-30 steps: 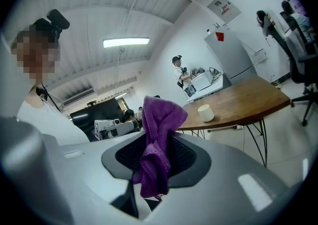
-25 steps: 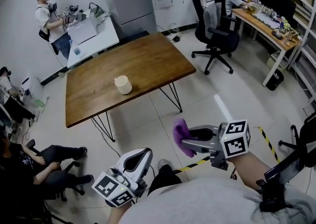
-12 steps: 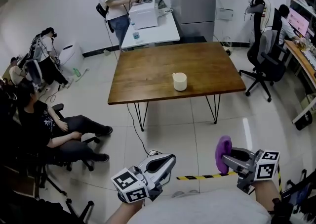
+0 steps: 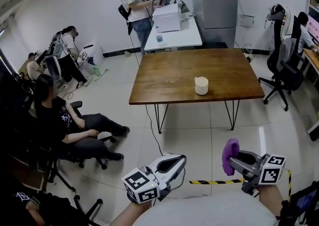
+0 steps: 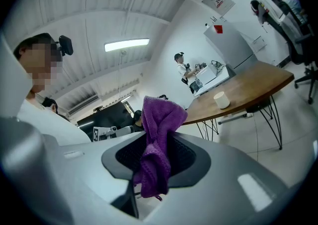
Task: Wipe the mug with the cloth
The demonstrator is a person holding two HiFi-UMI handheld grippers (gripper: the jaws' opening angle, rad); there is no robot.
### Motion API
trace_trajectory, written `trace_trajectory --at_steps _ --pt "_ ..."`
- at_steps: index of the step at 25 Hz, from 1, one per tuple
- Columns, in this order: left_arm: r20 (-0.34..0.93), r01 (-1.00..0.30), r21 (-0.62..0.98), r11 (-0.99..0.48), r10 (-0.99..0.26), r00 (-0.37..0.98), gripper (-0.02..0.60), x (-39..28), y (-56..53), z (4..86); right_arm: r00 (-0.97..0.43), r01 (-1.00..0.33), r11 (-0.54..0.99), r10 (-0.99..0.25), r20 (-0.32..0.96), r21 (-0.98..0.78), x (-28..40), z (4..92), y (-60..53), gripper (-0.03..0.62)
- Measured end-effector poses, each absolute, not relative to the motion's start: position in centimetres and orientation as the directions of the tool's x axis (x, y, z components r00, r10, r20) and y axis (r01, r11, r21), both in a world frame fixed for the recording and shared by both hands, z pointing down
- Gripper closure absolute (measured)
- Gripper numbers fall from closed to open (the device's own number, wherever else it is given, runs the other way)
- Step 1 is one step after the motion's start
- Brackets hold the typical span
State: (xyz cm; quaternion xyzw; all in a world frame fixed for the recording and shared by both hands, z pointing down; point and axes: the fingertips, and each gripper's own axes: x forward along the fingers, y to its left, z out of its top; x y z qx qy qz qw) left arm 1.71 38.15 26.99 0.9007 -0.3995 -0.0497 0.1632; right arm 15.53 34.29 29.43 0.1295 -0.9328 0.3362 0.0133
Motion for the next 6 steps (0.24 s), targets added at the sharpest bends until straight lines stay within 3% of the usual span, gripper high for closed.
trace_trajectory --at_steps 6 --pt "0.067 -0.697 0.329 -0.637 -0.721 0.690 0.581 3.1 38.8 27.7 -0.979 -0.199 0.743 -0.186 0.088 -0.639 15.0 29.1 35.0 0.464"
